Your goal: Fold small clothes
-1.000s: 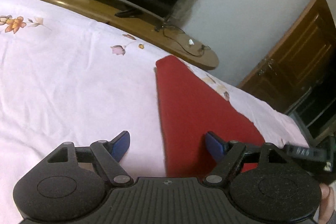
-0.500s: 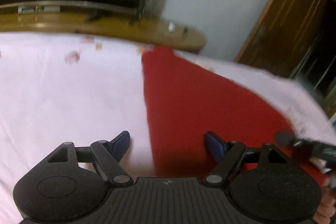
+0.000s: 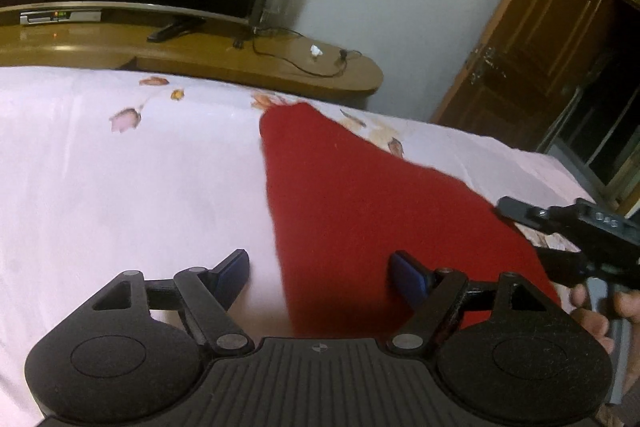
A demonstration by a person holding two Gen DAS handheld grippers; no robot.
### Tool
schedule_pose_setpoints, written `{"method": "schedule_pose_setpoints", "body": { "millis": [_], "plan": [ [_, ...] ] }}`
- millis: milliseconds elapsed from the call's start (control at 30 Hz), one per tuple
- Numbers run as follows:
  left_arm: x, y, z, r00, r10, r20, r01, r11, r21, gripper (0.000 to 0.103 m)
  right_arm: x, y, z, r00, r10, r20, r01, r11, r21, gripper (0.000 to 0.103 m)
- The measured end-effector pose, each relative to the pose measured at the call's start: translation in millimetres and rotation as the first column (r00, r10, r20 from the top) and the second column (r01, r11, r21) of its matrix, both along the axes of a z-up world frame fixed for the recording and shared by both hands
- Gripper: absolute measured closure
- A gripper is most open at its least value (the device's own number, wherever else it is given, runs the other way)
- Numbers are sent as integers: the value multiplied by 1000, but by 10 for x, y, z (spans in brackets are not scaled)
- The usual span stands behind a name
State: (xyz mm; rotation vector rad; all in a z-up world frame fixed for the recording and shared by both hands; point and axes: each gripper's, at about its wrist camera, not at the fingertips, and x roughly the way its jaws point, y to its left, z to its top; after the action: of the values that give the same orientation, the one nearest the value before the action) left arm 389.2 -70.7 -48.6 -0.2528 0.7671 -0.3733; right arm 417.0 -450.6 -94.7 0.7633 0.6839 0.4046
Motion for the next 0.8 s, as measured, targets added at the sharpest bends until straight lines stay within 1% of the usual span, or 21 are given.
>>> {"method": "schedule_pose_setpoints", "body": {
  "millis": [33,67,100,133,167,200,267,300,333,367,400,433,467,533,567,600,667,700,767,800],
  "plan": [
    [43,-2,1,1000,6,-6,-6,1000,4,25,79,0,-23,1000,4,-10,-4,1000,9,55],
    [75,-6,-2,1000,12,-11,-11,1000,9,25,132,6,-33,1000,-4,-11,4,1000,7,68],
    [107,-9,-7,1000,18,-17,-18,1000,12,25,143,27,-16,1000,-15,1,15,1000,-18,81],
    [123,-10,9,1000,23,-17,-23,1000,5,25,103,60,41,999,-31,39,34,997,-73,92],
    [115,-13,34,1000,22,-1,-22,1000,-5,25,35,107,130,994,-44,97,57,990,-132,92],
    [104,-29,64,1000,16,18,-16,1000,-10,25,-80,149,245,986,-44,160,72,982,-173,92],
    [125,-84,40,1000,5,20,-4,1000,-2,25,-278,209,394,970,-37,239,98,964,-247,93],
    [155,-122,9,1000,4,5,-4,1000,11,25,-316,214,393,970,-41,242,109,955,-276,93],
    [188,-166,-44,1000,-1,-20,1,1000,22,25,-294,196,338,975,-52,215,115,949,-292,93],
    [216,-220,-107,999,-15,-45,16,999,31,25,-232,170,240,983,-69,169,120,941,-315,93],
    [223,-262,-144,999,-26,-43,28,999,38,23,-157,144,115,990,-89,114,123,932,-342,93],
    [220,-290,-163,999,-20,-37,21,999,48,18,-115,136,28,992,-100,71,119,924,-363,93],
    [224,-298,-171,999,-13,-38,15,999,50,17,-100,122,-32,992,-109,58,123,925,-359,93],
    [228,-281,-155,999,-19,-37,20,999,50,17,-129,122,36,992,-119,49,129,929,-348,90],
    [216,-258,-135,999,-21,-34,23,999,49,17,-146,131,86,992,-116,45,124,930,-346,83],
    [198,-222,-99,999,-21,-31,23,999,42,17,-204,108,139,992,-116,48,125,930,-345,80],
    [65,-119,12,999,-34,5,33,999,10,18,-318,104,249,991,-109,79,129,933,-336,68],
    [-19,-72,60,999,-40,20,40,999,-2,18,-423,112,315,991,-96,90,121,936,-332,66],
    [-210,32,119,997,-64,40,65,998,-26,18,-672,154,424,993,-73,97,103,931,-350,53],
    [-293,75,121,997,-70,36,71,997,-34,18,-796,168,460,993,-65,101,96,933,-346,50]
  ]
}}
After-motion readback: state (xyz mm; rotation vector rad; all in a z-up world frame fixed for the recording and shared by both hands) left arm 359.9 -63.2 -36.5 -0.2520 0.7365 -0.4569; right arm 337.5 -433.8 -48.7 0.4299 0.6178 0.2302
